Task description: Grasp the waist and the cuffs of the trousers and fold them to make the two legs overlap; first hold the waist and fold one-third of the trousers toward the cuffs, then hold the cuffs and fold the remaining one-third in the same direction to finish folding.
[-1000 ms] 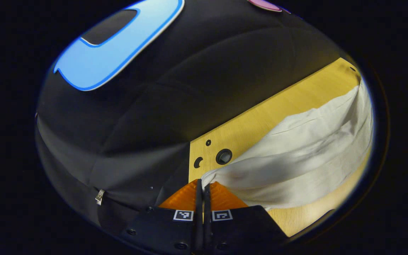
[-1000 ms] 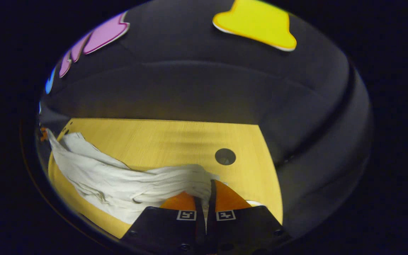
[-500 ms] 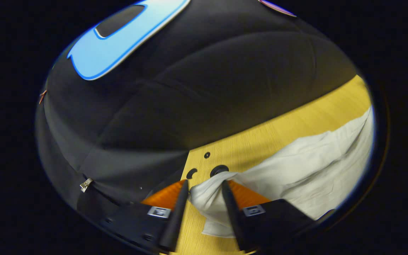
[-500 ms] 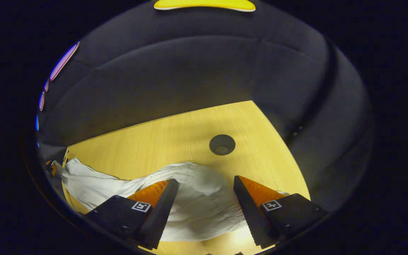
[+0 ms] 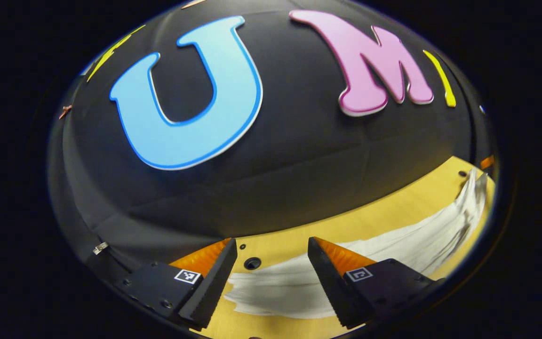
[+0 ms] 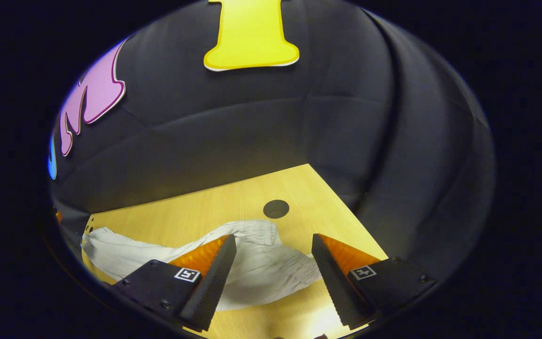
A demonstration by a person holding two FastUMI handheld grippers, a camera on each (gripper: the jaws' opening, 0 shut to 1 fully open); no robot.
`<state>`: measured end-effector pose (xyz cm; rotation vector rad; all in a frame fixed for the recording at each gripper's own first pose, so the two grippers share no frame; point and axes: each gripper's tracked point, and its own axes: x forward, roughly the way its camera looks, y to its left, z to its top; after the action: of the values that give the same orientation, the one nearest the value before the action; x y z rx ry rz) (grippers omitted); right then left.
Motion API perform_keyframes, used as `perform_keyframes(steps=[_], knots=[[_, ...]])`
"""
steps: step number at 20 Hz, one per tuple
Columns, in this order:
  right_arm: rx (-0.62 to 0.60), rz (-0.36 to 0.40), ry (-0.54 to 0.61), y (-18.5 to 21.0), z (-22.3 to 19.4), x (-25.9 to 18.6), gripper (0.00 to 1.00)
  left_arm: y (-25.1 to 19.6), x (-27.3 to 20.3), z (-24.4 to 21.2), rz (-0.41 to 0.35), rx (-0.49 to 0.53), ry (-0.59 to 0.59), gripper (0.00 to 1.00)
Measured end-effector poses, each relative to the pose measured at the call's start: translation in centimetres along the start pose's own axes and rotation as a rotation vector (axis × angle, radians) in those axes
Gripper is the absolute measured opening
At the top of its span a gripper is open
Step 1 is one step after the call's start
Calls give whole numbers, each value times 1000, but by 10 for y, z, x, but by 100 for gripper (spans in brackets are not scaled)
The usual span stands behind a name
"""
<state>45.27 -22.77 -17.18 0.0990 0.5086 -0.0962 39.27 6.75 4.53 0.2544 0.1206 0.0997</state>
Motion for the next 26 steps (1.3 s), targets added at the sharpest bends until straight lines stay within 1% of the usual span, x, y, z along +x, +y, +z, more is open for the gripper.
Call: perform_keyframes(steps=[2, 4, 6, 7, 11, 14, 15, 16, 17, 18, 19, 20, 21, 22, 23, 24, 25, 26], knots=[[51, -28, 5, -6, -5, 2, 99, 0, -21, 12, -14, -24, -21, 96], [85, -57, -7, -13, -9, 3, 99, -3, -41, 18, -3, -61, -22, 96], [104, -117, -20, -29, -18, 11, 99, -13, -78, 20, 3, -119, -11, 96], [130, -133, -12, -34, -26, 13, 99, -16, -89, 19, 9, -144, -3, 96], [240, -149, 58, -39, -55, 29, 99, -18, -113, 9, 41, -216, 30, 96], [273, -140, 93, -38, -68, 38, 99, -23, -119, 3, 49, -202, 58, 96], [267, -147, 69, -40, -64, 38, 93, -24, -119, 3, 54, -187, 63, 96], [264, -147, 83, -38, -66, 38, 99, -28, -119, 5, 49, -175, 64, 96], [246, -149, 69, -39, -64, 39, 99, -33, -117, 7, 45, -170, 60, 96], [231, -151, 79, -39, -67, 38, 99, -38, -118, 11, 36, -170, 54, 96], [207, -161, 77, -41, -67, 38, 96, -43, -120, 12, 27, -171, 53, 96], [195, -157, 99, -39, -70, 35, 95, -47, -120, 12, 25, -172, 57, 96], [191, -144, 97, -35, -69, 39, 83, -52, -120, 10, 19, -180, 62, 96], [195, -126, 118, -30, -73, 42, 71, -56, -121, 9, 14, -193, 68, 96], [192, -122, 110, -26, -72, 42, 60, -60, -123, 7, 10, -207, 75, 96], [204, -106, 130, -25, -76, 43, 49, -62, -126, 6, 10, -219, 81, 96], [216, -98, 134, -24, -74, 40, 33, -64, -128, 4, 7, -229, 87, 96], [225, -96, 137, -22, -74, 41, 32, -67, -130, 2, 3, -232, 94, 96]])
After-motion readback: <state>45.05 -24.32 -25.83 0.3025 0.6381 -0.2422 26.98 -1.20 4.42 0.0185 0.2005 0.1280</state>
